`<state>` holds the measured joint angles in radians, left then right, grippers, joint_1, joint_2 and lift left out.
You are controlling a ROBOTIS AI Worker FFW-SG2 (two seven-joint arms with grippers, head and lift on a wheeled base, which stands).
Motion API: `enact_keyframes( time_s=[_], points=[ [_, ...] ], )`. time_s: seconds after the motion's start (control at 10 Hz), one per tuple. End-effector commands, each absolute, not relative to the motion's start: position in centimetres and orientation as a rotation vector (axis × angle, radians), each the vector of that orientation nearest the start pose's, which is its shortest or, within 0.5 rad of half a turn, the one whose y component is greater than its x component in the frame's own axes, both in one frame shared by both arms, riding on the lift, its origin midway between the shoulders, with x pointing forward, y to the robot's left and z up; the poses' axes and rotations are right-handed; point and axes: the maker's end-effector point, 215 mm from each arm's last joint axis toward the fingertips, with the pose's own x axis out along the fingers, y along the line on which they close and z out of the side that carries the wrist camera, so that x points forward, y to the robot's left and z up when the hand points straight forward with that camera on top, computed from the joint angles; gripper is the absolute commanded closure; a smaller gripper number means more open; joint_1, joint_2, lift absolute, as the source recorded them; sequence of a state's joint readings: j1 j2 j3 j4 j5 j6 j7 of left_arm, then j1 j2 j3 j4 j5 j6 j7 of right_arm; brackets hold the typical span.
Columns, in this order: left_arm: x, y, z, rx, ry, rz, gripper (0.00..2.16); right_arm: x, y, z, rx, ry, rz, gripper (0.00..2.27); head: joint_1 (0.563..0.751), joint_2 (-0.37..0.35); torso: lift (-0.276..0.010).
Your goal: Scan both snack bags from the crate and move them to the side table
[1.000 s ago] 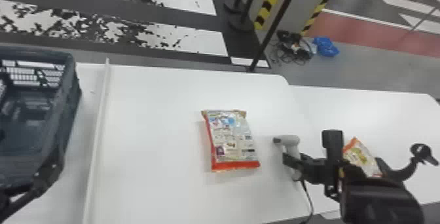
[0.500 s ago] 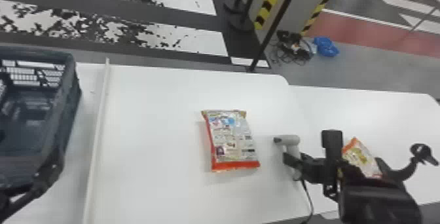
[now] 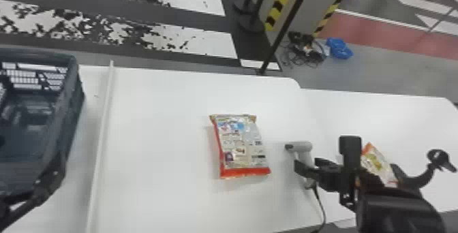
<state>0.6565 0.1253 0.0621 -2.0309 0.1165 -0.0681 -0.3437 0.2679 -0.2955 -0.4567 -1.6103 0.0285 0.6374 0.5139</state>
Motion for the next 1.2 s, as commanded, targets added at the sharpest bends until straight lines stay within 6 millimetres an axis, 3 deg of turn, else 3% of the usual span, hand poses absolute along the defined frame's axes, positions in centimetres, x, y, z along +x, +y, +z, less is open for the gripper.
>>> enact_keyframes(
  time_s=[0.0, 0.2, 0.5, 0.7, 1.1],
  points=[
    [38.0, 20.0, -38.6, 0.001, 0.127, -0.347, 0.08, 38.1, -50.6, -53.5, -0.027, 0.784, -0.042, 0.08, 0.695, -0.35, -0.075],
    [38.0, 20.0, -38.7, 0.001, 0.128, -0.344, 0.08, 37.5, -49.1, -50.8, -0.007, 0.746, -0.023, 0.08, 0.695, -0.35, -0.075],
    [37.9, 20.0, -38.8, 0.001, 0.13, -0.344, 0.08, 37.8, -43.7, -49.2, 0.026, 0.739, 0.088, 0.08, 0.695, -0.35, -0.075],
    [37.9, 20.0, -38.7, -0.001, 0.127, -0.345, 0.08, 38.3, -39.5, -50.1, 0.028, 0.771, 0.175, 0.08, 0.695, -0.34, -0.075],
    [37.8, 20.0, -38.9, 0.0, 0.132, -0.345, 0.08, 39.0, -36.2, -52.8, 0.066, 0.855, 0.242, 0.08, 0.695, -0.256, -0.075]
  ],
)
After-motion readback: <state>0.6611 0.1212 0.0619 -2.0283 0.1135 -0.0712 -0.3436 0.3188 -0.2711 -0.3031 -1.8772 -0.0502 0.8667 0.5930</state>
